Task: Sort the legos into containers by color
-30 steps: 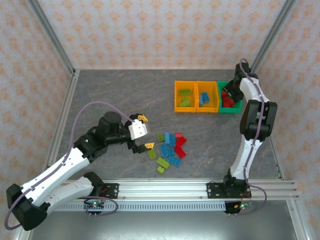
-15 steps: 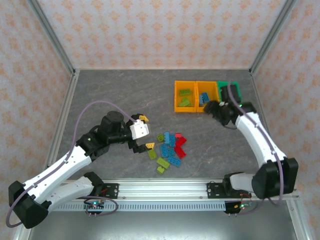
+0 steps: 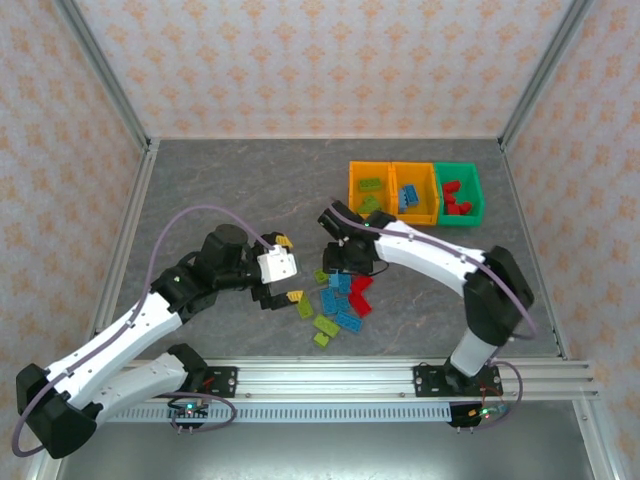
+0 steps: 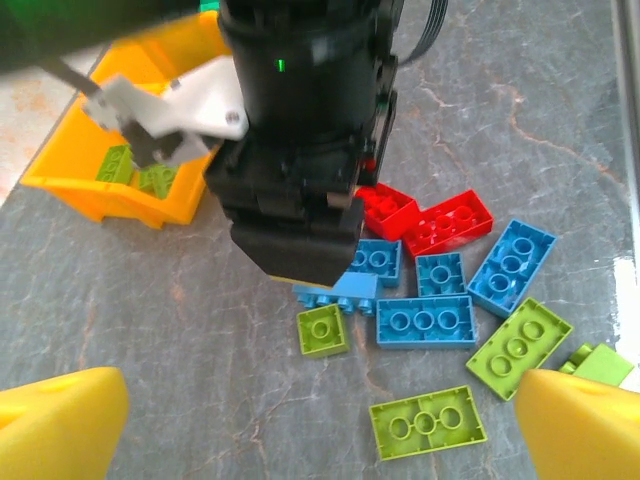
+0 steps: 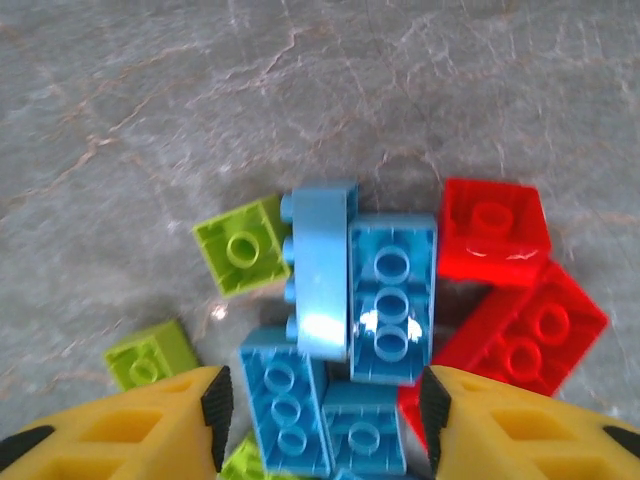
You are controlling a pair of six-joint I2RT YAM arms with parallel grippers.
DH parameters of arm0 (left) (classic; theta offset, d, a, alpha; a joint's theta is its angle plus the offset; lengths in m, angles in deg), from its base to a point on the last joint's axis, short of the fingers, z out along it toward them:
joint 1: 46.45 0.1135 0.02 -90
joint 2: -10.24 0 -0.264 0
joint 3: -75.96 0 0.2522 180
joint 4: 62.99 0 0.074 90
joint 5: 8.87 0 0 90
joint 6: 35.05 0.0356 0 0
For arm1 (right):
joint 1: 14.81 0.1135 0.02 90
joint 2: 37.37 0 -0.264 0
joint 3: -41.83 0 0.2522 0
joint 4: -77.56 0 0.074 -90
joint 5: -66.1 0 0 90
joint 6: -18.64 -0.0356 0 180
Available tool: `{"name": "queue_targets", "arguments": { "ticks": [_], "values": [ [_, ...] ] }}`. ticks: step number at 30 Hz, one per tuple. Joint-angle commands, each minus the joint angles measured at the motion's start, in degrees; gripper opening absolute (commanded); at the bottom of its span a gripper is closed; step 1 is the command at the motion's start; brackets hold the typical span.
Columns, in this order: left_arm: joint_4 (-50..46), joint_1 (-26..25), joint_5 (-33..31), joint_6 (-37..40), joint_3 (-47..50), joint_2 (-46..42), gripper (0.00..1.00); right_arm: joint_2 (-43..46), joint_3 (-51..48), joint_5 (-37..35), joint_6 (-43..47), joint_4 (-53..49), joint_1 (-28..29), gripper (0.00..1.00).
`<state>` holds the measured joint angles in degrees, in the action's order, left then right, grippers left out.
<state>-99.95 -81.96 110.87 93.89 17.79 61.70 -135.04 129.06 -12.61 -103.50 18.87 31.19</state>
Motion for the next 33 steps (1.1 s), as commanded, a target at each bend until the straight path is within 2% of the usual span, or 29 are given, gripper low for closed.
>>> {"name": "queue_targets", "arguments": {
  "ticks": [1, 4, 8, 24, 33],
  "values": [
    [-1.1, 0.3, -1.8, 1.3, -0.5, -1.6, 1.00, -4.9, 4.1, -6.7, 1.1, -0.5, 0.1, 0.50],
    [-1.3, 0.4, -1.8, 1.4, -0.6, -1.7, 1.00, -9.5, 7.2, -9.4, 1.9, -1.1, 0.1, 0.46],
    [-1.4, 0.4, -1.9, 1.5, -0.7, -1.6, 1.00, -12.6, 8.1, -8.2, 2.3, 0.4, 0.1, 0.43],
    [-1.5, 0.4, -2.3, 1.6, -0.6, -1.1, 1.00, -19.2, 10.2, -4.0, 2.9, 1.6, 0.1, 0.42],
    [-1.3, 0.4, -2.3, 1.7, -0.6, -0.9, 1.00, -16.8, 10.0, -4.5, 0.9, 1.4, 0.1, 0.25]
  ]
}}
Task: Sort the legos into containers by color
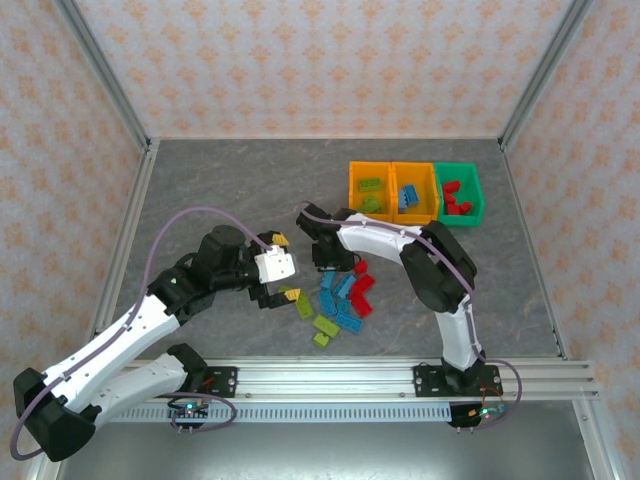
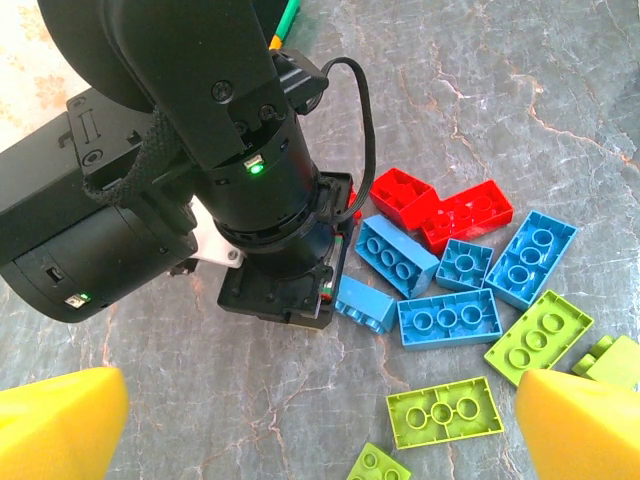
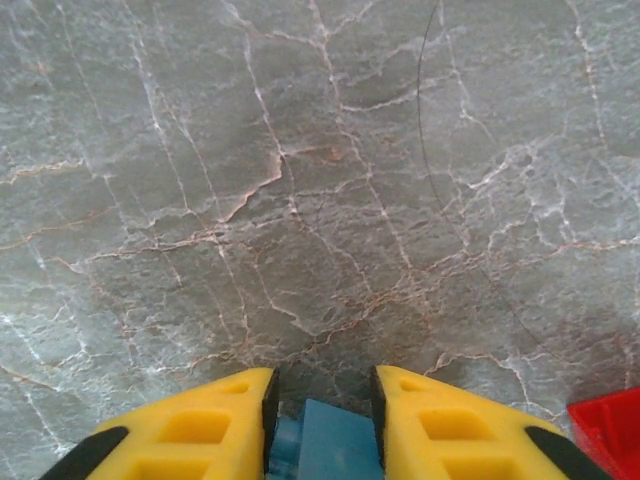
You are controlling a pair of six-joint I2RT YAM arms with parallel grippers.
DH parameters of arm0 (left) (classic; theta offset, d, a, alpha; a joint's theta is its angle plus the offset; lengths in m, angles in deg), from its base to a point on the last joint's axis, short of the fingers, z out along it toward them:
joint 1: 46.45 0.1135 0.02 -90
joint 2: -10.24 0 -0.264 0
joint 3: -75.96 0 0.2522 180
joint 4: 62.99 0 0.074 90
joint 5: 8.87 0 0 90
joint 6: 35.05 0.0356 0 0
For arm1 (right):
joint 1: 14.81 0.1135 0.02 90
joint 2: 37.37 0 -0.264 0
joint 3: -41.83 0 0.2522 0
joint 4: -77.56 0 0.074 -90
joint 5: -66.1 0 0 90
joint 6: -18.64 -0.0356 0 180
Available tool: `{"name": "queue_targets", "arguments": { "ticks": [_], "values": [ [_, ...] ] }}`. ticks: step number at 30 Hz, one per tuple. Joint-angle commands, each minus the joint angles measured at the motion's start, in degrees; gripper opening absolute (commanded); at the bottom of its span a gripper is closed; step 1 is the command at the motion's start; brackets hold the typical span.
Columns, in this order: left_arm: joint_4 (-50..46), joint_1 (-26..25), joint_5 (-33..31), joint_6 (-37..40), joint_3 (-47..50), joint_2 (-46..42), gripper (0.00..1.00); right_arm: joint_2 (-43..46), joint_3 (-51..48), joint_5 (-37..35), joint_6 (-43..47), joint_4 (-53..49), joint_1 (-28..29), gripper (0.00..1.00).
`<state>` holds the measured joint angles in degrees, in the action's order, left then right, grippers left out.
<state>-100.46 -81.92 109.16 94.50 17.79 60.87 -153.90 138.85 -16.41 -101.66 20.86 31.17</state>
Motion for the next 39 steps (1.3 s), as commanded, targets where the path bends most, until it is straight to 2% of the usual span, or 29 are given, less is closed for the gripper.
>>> {"name": "queue_targets", "arguments": {
  "ticks": [1, 3, 11, 14, 18, 23, 26, 29, 30, 33, 35, 39],
  "values": [
    [-0.8, 0.4, -0.6, 1.1, -0.6, -0.2, 1.00, 3.0, 0.0, -0.9, -1.3, -0.2, 0.0, 0.21],
    [-0.8, 0.3, -0.6, 1.1, -0.6, -0.2, 1.00, 5.0, -0.5, -1.0, -1.9, 0.7, -0.3, 0.17],
    [-0.8, 0.4, -0.9, 1.1, -0.6, -0.4, 1.00, 14.6, -1.7, -5.4, -2.8, 1.9, -5.6, 0.15],
    [-0.8, 0.3, -0.9, 1.1, -0.6, -0.5, 1.00, 18.8, -1.1, -9.1, -0.1, 0.5, -11.0, 0.14],
    [-0.8, 0.3, -0.9, 1.0, -0.7, -0.5, 1.00, 21.6, 1.1, -9.8, 4.0, 0.6, -22.8, 0.14],
    [-0.7, 0.4, -1.0, 1.0, -0.5, -0.5, 1.00, 16.1, 8.3, -9.2, 8.6, 1.5, -35.1, 0.14],
    [-0.5, 0.3, -1.2, 1.0, -0.4, -0.4, 1.00, 8.8, 15.7, -8.6, 10.3, -1.1, -38.5, 0.14],
    [-0.3, 0.4, -1.6, 0.9, -0.2, -0.2, 1.00, 1.5, 23.4, -9.6, 11.8, -3.3, -39.5, 0.15],
    [-0.2, 0.4, -1.8, 0.9, -0.2, -0.1, 1.00, -0.3, 25.5, -9.8, 12.1, -3.9, -39.5, 0.16],
    [0.1, 0.3, -2.6, 0.8, 0.0, 0.0, 1.00, -4.5, 30.7, -9.8, 12.3, -6.4, -39.6, 0.29],
    [0.4, 0.3, -2.8, 0.8, 0.3, 0.1, 1.00, -5.4, 32.9, -8.4, 11.9, -7.9, -39.6, 0.44],
    [0.9, 0.4, -3.3, 0.5, 0.3, 0.3, 1.00, -2.5, 31.1, -5.8, 10.8, -8.7, -39.5, 0.51]
  ]
}}
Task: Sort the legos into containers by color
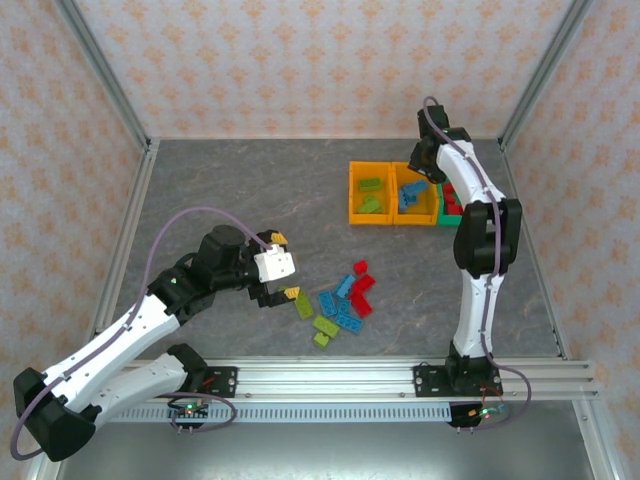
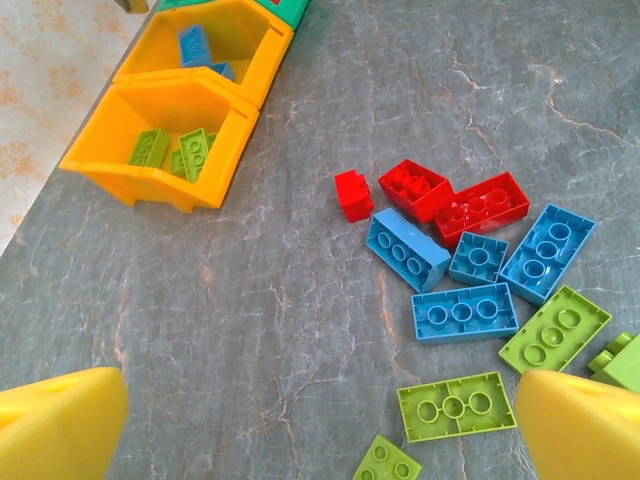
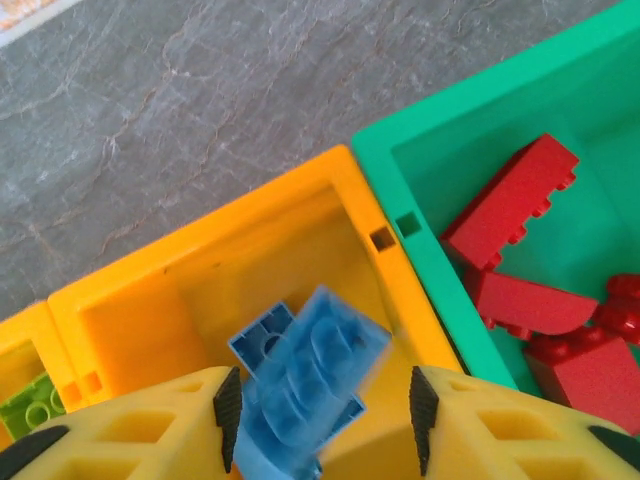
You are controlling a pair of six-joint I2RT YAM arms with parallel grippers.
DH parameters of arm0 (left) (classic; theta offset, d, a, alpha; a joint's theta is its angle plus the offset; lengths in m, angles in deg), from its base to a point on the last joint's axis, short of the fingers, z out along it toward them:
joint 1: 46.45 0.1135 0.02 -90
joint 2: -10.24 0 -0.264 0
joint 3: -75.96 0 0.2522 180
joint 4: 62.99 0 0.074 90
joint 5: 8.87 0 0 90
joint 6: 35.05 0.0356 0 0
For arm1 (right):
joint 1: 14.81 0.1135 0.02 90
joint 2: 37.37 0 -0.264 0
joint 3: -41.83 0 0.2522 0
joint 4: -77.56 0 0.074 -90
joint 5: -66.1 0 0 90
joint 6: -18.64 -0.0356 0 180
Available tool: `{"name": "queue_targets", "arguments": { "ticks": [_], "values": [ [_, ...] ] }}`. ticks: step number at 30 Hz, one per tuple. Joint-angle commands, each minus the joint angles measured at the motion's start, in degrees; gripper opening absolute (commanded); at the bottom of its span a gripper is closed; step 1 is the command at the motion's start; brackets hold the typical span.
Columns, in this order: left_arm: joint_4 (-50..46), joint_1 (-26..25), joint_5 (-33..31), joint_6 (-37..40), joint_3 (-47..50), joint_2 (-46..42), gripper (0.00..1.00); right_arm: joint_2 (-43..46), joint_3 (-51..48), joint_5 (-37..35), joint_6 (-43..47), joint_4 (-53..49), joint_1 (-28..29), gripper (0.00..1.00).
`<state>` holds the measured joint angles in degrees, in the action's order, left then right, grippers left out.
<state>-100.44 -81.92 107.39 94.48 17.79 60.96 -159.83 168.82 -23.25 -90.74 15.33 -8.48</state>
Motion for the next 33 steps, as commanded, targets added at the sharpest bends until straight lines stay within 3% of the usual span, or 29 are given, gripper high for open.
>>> {"name": "queue_targets", "arguments": {
  "ticks": [1, 5, 8, 11, 13, 17, 21, 23, 29, 33],
  "values": [
    [1.0, 0.3, -1.9, 0.2, 0.1, 0.4, 1.00, 5.1, -0.4, 1.8, -0.3, -3.1, 0.3, 0.52],
    [2.6, 0.3, -4.5, -3.3, 0.0, 1.7, 1.00, 13.9, -9.8, 6.2, -1.1, -2.9, 1.2, 0.56],
    [5.0, 0.5, -9.9, -11.0, -1.0, 4.2, 1.00, 23.8, -20.0, 10.0, -1.0, -1.7, 3.6, 0.60],
    [3.5, 0.4, -19.8, -26.7, -6.2, 8.7, 1.00, 34.4, -28.6, 15.3, -0.3, -1.7, 7.1, 0.64],
    [-1.4, 0.4, -25.5, -39.1, -11.0, 12.4, 0.94, 41.5, -34.1, 19.1, 0.0, -2.6, 10.2, 0.68],
    [-11.5, 0.4, -30.2, -60.1, -14.4, 17.0, 0.86, 52.3, -42.7, 24.6, -0.3, -5.1, 15.5, 0.73],
    [-15.2, 0.2, -30.7, -81.2, -10.8, 18.2, 0.77, 59.9, -49.6, 30.6, -3.1, -5.9, 16.6, 0.76],
    [-13.8, -0.4, -30.4, -85.2, -8.1, 18.6, 0.78, 61.9, -51.6, 31.7, -3.7, -5.9, 16.6, 0.77],
    [-13.6, -2.7, -29.7, -86.3, -7.8, 26.1, 0.81, 62.8, -52.2, 34.6, -1.1, -7.2, 16.7, 0.78],
    [-13.1, -4.5, -31.0, -94.2, -7.9, 31.0, 0.81, 63.2, -51.1, 34.7, 1.6, -10.1, 16.6, 0.78]
  ]
}}
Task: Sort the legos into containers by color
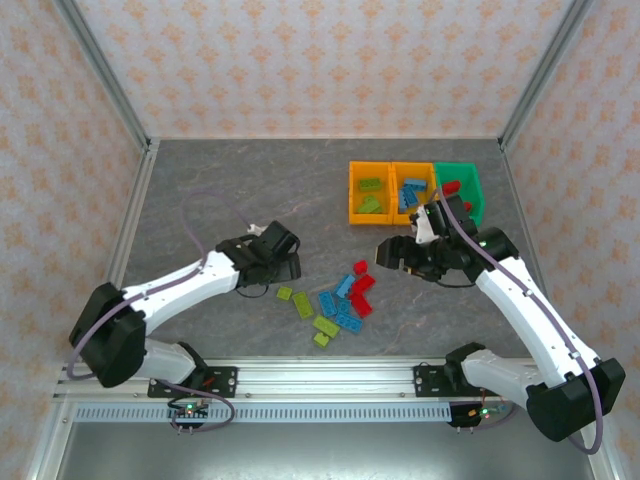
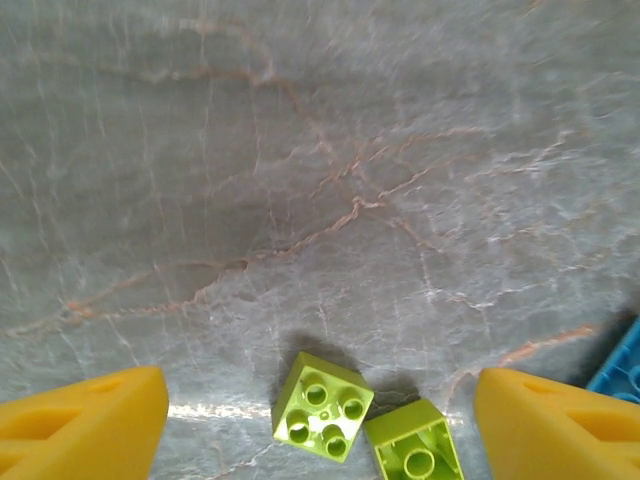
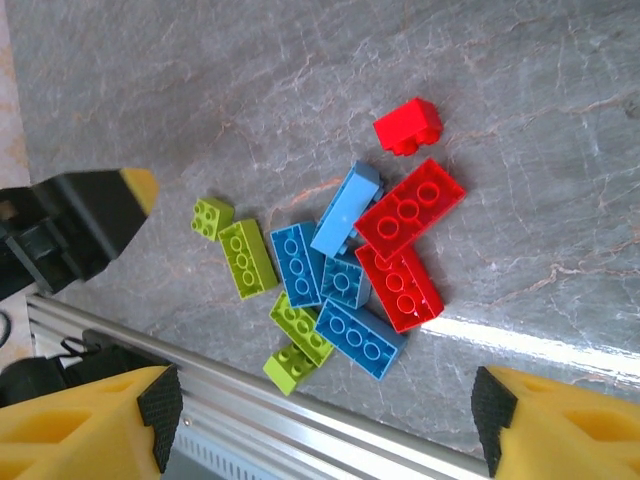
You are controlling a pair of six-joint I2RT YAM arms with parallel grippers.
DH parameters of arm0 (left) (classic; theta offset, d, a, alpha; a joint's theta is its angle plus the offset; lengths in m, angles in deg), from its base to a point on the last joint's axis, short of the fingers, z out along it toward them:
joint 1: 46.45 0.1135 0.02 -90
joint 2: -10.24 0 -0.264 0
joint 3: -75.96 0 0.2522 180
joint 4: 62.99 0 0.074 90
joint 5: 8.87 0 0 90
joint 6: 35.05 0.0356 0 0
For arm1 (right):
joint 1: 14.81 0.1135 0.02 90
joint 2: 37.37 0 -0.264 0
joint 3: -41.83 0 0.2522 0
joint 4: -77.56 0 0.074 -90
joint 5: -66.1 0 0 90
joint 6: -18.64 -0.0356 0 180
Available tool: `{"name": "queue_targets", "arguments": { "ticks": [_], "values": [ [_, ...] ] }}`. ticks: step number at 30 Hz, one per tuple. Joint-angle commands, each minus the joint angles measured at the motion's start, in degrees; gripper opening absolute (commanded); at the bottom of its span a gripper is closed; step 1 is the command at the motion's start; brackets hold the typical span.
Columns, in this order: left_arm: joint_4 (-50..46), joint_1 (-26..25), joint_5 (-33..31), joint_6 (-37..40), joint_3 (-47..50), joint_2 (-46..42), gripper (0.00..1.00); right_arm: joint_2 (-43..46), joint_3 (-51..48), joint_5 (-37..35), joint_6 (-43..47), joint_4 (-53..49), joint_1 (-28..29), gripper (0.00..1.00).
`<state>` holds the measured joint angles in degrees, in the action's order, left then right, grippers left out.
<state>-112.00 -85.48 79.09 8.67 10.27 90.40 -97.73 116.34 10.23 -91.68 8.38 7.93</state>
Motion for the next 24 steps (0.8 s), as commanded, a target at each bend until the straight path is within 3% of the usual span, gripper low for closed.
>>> {"name": "queue_targets", "arguments": {
  "ticks": [1, 10, 24],
  "values": [
    [-1.3, -1.3, -2.9, -10.7, -0.2, 2.7, 0.81, 1.4, 1.4, 1.2, 3.0, -3.7, 0.3, 0.79],
    [2.3, -4.0, -3.1, -15.8, 0.9, 9.6, 0.80, 4.2, -0.6, 2.3, 6.2, -5.8, 0.2, 0.79],
    [4.2, -4.7, -1.3, -19.8, 2.4, 14.4, 0.59, 5.4, -0.9, 2.3, 5.1, -7.7, 0.3, 0.80]
  ]
}}
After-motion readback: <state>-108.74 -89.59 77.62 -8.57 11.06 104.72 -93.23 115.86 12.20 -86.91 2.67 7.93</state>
